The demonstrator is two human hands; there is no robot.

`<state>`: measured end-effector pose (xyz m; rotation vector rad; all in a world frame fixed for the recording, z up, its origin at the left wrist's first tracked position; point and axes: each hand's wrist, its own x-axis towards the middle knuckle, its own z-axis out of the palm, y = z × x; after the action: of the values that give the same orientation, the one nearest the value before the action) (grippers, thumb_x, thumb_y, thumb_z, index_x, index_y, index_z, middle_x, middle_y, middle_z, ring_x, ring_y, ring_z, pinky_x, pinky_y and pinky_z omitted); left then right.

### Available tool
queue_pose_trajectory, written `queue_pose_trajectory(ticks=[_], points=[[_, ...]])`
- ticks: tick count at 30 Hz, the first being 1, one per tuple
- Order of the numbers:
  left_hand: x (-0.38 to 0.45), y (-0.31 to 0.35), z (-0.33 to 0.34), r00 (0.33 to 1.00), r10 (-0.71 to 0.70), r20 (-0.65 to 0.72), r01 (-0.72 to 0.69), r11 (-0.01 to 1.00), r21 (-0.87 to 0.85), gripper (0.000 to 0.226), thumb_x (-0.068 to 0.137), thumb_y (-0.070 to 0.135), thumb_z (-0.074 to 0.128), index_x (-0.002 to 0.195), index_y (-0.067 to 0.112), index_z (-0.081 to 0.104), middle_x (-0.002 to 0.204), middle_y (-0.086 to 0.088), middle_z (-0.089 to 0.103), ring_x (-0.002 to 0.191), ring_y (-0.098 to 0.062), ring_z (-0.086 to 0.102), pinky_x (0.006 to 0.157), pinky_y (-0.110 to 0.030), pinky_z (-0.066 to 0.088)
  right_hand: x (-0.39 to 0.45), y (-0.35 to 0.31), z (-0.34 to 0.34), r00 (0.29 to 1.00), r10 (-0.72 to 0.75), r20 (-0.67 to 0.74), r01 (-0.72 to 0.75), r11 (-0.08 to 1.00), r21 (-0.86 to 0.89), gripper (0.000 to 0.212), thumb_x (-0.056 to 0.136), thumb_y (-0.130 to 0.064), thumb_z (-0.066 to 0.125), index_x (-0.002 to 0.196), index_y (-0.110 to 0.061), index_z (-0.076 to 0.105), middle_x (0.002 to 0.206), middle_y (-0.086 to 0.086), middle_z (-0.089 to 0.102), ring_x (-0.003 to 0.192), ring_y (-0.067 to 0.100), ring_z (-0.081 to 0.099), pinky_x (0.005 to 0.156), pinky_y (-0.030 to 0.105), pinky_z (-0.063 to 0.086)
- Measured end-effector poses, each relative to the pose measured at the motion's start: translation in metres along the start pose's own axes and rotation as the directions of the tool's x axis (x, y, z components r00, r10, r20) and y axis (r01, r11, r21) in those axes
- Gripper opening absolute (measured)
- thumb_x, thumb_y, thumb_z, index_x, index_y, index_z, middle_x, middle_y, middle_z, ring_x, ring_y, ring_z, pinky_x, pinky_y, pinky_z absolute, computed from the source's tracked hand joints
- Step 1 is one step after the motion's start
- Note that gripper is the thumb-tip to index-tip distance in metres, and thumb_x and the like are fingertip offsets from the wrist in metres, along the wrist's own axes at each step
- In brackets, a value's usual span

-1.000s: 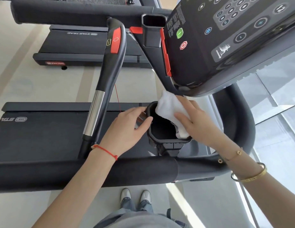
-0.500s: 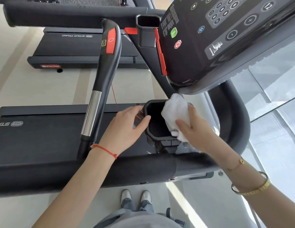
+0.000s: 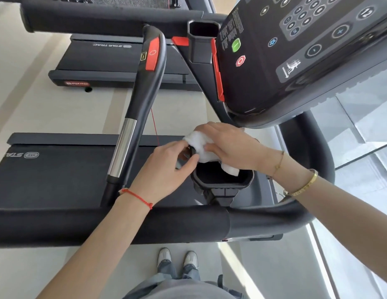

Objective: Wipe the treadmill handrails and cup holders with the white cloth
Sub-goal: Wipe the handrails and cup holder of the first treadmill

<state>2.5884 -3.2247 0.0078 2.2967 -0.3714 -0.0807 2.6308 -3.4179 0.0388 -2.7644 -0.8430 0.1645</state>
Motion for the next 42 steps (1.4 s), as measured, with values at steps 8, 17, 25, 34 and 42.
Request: queue_pose_trajectory(ticks=[8,17,25,34,42], points=[[-0.001,-0.002,-0.002,1.000,0.005,0.010,-0.005,1.000,-0.003,0.043,0.089,0.052,0.047,0.119,0.025,0.063,0.101,0.013,0.066,0.092,-0.003,0.062,0.087,-0.033,0.053,-0.031,0.012,0.009,0.991,0.104,-0.086,-0.103,0.995,0.019,0.059,0.094,-0.024,0.057,0.147,-0.016,0.032,0.133,0.007,0.047,0.121,0.026,0.043,0.101,0.027,0.030],[-0.001,-0.003,0.001,1.000,0.009,-0.007,-0.009,1.000,0.003,0.037,0.091,0.049,0.049,0.114,0.023,0.063,0.096,0.012,0.065,0.082,-0.013,0.064,0.081,-0.040,0.054,-0.015,0.007,0.005,0.995,0.079,-0.062,-0.081,0.996,-0.042,0.053,0.092,-0.015,0.055,0.143,-0.012,0.038,0.127,0.009,0.053,0.114,0.030,0.049,0.097,0.034,0.036],[-0.001,-0.003,0.001,1.000,0.030,-0.004,-0.030,0.999,-0.022,0.038,0.090,0.049,0.049,0.118,0.028,0.064,0.098,0.016,0.066,0.081,-0.008,0.065,0.082,-0.035,0.055,-0.051,0.006,0.012,0.926,0.366,-0.087,-0.315,0.881,0.353,0.061,0.096,-0.020,0.054,0.149,-0.023,0.026,0.141,0.007,0.039,0.121,0.028,0.046,0.093,0.027,0.034],[0.000,-0.003,0.003,0.998,0.057,-0.023,-0.057,0.998,-0.010,0.030,0.092,0.044,0.051,0.111,0.025,0.065,0.091,0.017,0.065,0.084,0.001,0.062,0.080,-0.026,0.055,-0.039,0.000,0.010,0.843,0.537,-0.021,-0.492,0.788,0.371,0.051,0.098,-0.017,0.048,0.145,-0.012,0.030,0.137,0.017,0.044,0.117,0.036,0.051,0.088,0.033,0.038],[0.000,-0.004,0.004,0.998,0.056,-0.025,-0.056,0.998,-0.013,0.033,0.092,0.045,0.049,0.115,0.025,0.065,0.095,0.014,0.066,0.087,-0.001,0.063,0.082,-0.029,0.055,-0.080,-0.017,0.028,0.774,0.633,-0.020,-0.552,0.690,0.468,0.044,0.096,-0.036,0.052,0.127,-0.011,0.033,0.114,0.011,0.054,0.083,0.018,0.053,0.060,0.024,0.035]])
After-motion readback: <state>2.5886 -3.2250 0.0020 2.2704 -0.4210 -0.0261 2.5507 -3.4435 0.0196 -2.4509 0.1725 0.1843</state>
